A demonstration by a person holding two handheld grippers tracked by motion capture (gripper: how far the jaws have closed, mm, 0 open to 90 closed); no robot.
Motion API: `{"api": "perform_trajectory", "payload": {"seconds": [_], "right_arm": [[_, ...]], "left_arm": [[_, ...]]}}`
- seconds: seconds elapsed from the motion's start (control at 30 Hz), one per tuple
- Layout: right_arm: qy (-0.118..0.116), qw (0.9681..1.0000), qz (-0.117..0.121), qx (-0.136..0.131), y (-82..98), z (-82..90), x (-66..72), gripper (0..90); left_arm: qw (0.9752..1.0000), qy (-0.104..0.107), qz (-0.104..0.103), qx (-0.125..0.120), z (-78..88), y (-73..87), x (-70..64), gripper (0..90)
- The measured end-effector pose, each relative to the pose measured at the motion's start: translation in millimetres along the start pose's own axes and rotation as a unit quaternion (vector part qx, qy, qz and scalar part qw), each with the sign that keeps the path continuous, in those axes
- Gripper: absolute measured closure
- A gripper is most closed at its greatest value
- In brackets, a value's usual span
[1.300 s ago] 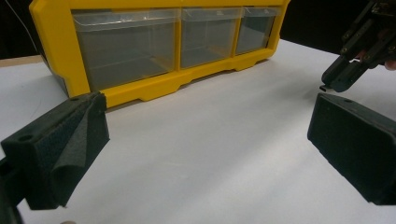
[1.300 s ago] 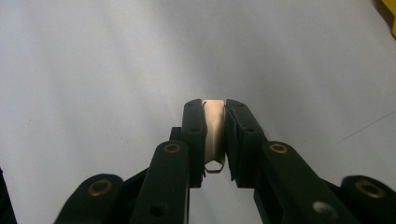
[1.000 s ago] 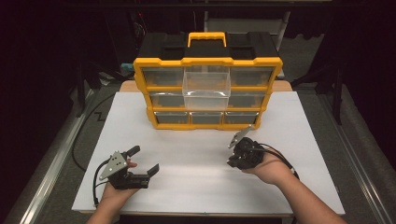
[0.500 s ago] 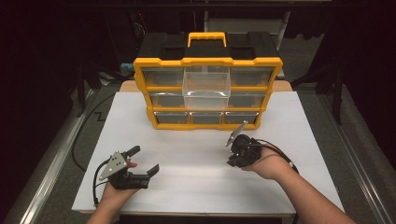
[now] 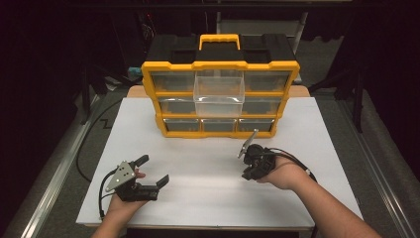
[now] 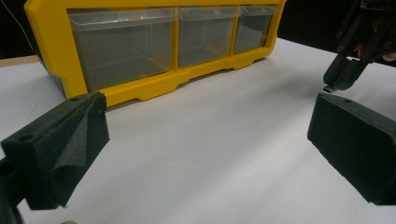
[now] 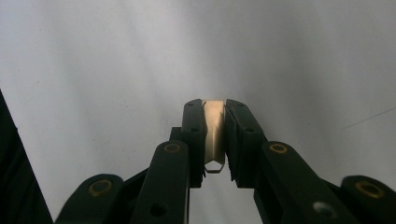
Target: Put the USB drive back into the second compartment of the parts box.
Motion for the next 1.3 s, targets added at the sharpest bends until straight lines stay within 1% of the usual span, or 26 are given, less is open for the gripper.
{"api": "perform_trajectory", "payload": {"seconds": [0.07, 0.2, 0.3, 0.53, 0.67, 0.83, 1.07, 1.27, 1.3], "right_arm": [[0.0, 1.0, 0.0, 0.009, -0.2, 1.8, 0.3, 79.7], [-0.007, 0.9999, 0.001, 0.015, -0.8, 4.7, 0.2, 79.7], [-0.014, 0.9998, 0.0, 0.013, -1.0, 7.8, -0.2, 79.7], [-0.02, 0.9996, 0.002, 0.018, -1.1, 15.6, 0.2, 79.7], [-0.022, 0.9994, 0.005, 0.027, -2.2, 19.7, 0.6, 79.7], [-0.027, 0.9994, 0.007, 0.023, -4.9, 26.2, 0.6, 79.7], [-0.026, 0.9993, 0.015, 0.023, -8.6, 37.8, 0.4, 79.7], [-0.027, 0.9993, 0.014, 0.024, -10.9, 47.8, -1.5, 79.7], [-0.028, 0.9993, 0.016, 0.02, -11.4, 49.1, -2.0, 79.7]], "left_arm": [[1.0, 0.0, 0.0, 0.0, 0.1, -0.1, 0.1, 0.3], [1.0, 0.0, -0.001, 0.0, 0.1, 0.1, -0.1, 0.3], [1.0, 0.001, -0.001, 0.0, 0.2, 0.0, -0.1, 0.3], [1.0, 0.002, 0.001, -0.003, 0.2, -0.2, -0.4, 0.3], [1.0, 0.002, -0.001, 0.0, -0.1, 0.1, -0.1, 0.3], [1.0, 0.003, 0.0, -0.002, 0.0, -0.1, -0.3, 0.3], [1.0, 0.004, -0.001, -0.001, -0.1, 0.0, -0.4, 0.3], [1.0, 0.003, -0.002, -0.001, -0.1, 0.0, -0.4, 0.3], [1.0, 0.004, -0.002, -0.001, -0.1, 0.0, -0.4, 0.3]]}}
Point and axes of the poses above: each handheld gripper's, and its own axes: z roughly backward along the jaws, y roughly out of its underside, x roughly to its left, the point moved 3 cm from there along -z, roughly forward along the jaws, and after that the axes turned 3 degrees about -z, right-handed, at the moved point
